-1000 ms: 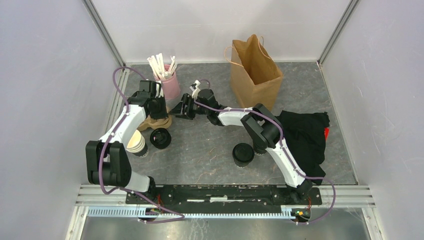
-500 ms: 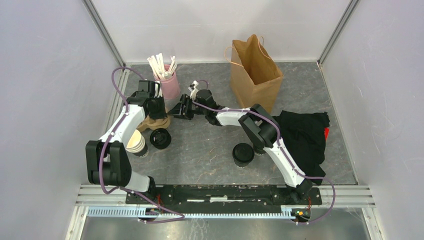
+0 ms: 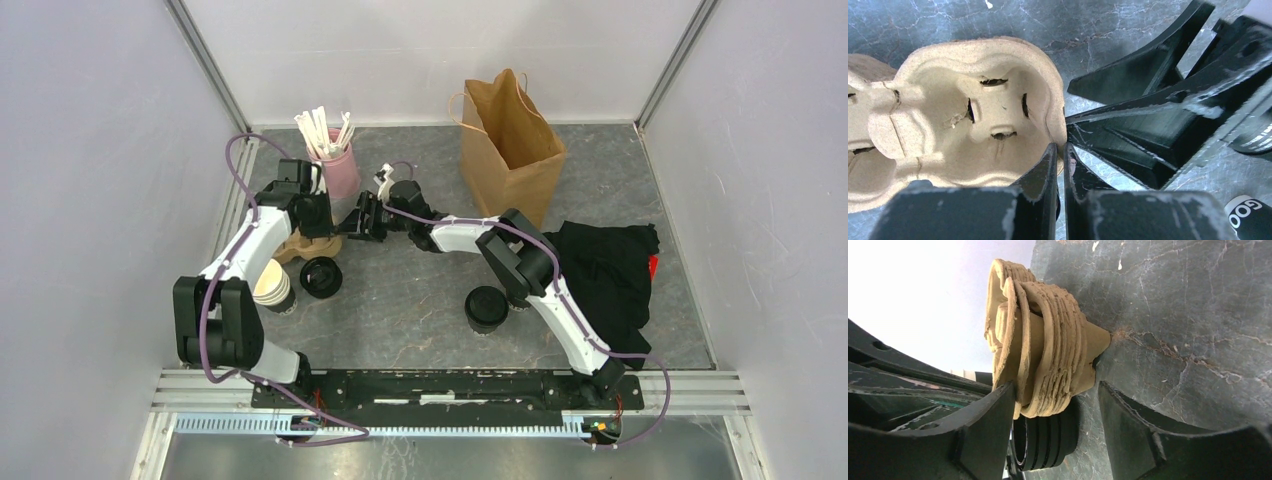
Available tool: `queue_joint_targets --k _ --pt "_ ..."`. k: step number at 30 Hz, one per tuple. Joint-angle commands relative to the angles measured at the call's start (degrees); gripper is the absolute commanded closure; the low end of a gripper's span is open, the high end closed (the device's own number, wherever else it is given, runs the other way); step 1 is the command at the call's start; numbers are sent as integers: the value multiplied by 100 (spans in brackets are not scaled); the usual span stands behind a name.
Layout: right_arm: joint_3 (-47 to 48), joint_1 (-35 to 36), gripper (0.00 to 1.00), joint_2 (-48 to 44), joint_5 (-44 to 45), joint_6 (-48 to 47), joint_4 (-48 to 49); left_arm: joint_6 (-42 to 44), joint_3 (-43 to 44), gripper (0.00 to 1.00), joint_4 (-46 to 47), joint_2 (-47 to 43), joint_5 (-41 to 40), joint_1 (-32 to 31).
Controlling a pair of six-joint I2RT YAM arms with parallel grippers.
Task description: Pack the takeout coffee
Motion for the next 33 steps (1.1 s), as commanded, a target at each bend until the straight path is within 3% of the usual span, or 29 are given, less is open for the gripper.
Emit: queue_joint_targets --k 1,6,12,22,28,33 --pt "256 191 36 53 240 -537 -851 98 443 94 280 2 215 -26" --pt "383 229 40 31 808 -1105 -1880 -233 718 96 119 -22 -71 -26" --pt "500 241 40 -31 886 -1263 -2077 -539 1010 96 -281 -170 -547 -36" --pt "919 236 35 -176 722 -1345 -2051 -698 1104 94 -448 -274 -433 -34" --pt "934 226 33 -86 564 -1143 -1857 -792 1202 75 -669 -112 -502 -34" --pt "911 237 33 -80 549 -1079 -1818 -959 1330 45 -879 40 -834 -35"
